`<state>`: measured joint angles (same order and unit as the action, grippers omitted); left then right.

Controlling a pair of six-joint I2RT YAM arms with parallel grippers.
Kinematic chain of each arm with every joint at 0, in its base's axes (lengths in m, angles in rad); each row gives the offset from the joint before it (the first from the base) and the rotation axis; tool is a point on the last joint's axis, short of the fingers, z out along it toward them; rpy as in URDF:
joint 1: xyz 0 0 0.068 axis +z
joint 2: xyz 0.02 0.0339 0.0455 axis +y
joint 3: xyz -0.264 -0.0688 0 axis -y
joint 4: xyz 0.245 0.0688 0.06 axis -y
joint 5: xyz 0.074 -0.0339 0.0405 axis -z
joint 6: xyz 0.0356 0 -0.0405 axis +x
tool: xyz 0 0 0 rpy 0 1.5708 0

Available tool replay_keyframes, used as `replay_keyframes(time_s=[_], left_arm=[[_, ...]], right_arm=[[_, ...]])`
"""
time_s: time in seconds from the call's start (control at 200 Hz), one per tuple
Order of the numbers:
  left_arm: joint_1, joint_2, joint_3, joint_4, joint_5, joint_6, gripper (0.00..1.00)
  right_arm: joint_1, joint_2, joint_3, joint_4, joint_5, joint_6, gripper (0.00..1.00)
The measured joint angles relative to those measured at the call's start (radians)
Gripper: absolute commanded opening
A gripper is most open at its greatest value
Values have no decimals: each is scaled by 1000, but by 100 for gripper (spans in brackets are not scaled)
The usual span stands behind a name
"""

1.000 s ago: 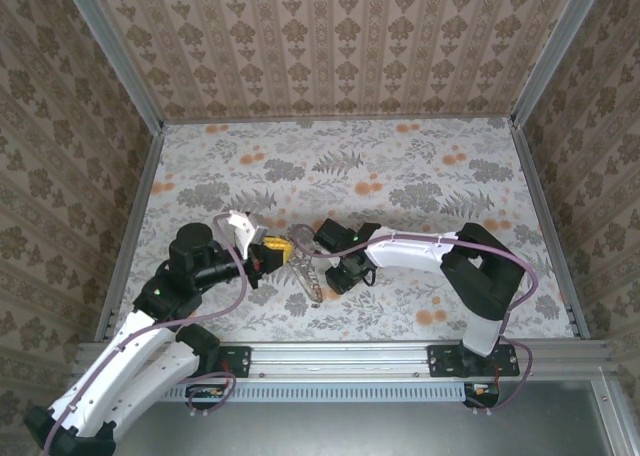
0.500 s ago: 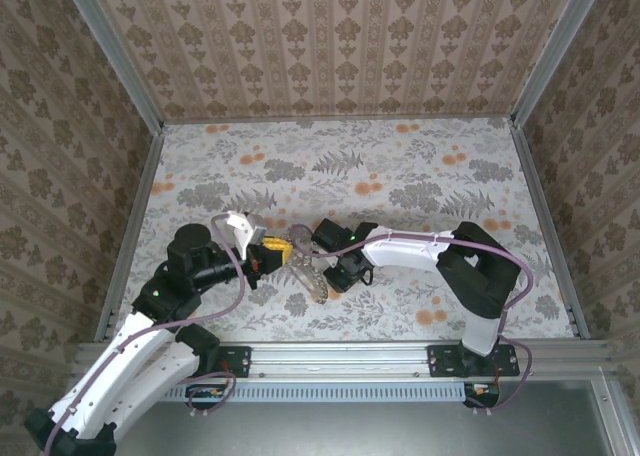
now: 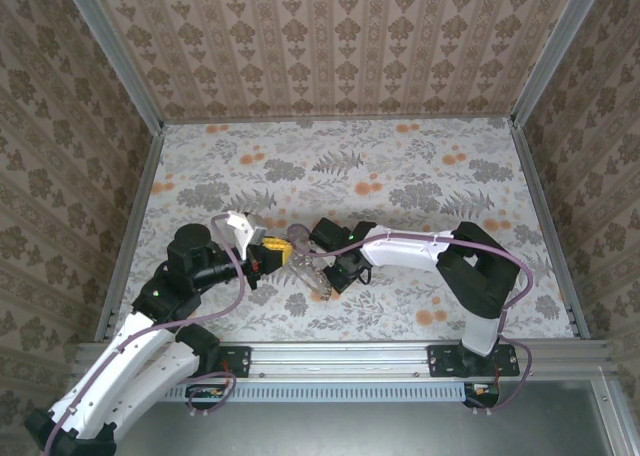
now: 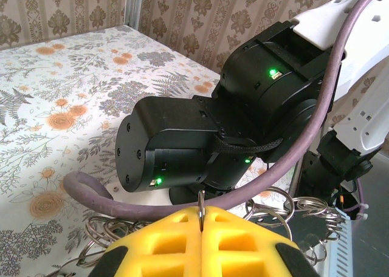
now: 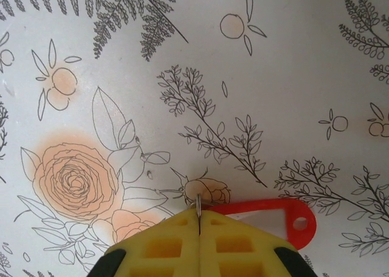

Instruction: Put the keys on the keyring

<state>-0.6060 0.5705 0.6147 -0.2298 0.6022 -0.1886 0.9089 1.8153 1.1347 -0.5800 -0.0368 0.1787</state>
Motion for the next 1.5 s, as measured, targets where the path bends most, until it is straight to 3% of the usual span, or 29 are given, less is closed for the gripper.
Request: replay_keyframes(time_s=[0.195,0.355,0.59,0.755,0.88,1.16,1.5], left_arm=[[0,-9,0,0,0,0,0],[0,-10,0,-1,0,0,0],[0,-8,8,-13,11,1,0],[-9,35,66,-28,71,11,0],[-29,90,145,-66,125,61,0],[-84,200,271,-119,269,193,0],[-94,304,294,-138,314,282,0]], right_arm=[[0,-10,-16,20,0,0,0],[-1,-106,-140,106,-16,3,0],[-1,-515,-374,265,-43,-55,0],[-3,-851,-504,439,-109,-143,0],[-10,-1008,-531,518,-168,-216,0],[-16,-1056,-508,654,-299,-320,0],[31,-1101,-573,909,-227,-287,0]])
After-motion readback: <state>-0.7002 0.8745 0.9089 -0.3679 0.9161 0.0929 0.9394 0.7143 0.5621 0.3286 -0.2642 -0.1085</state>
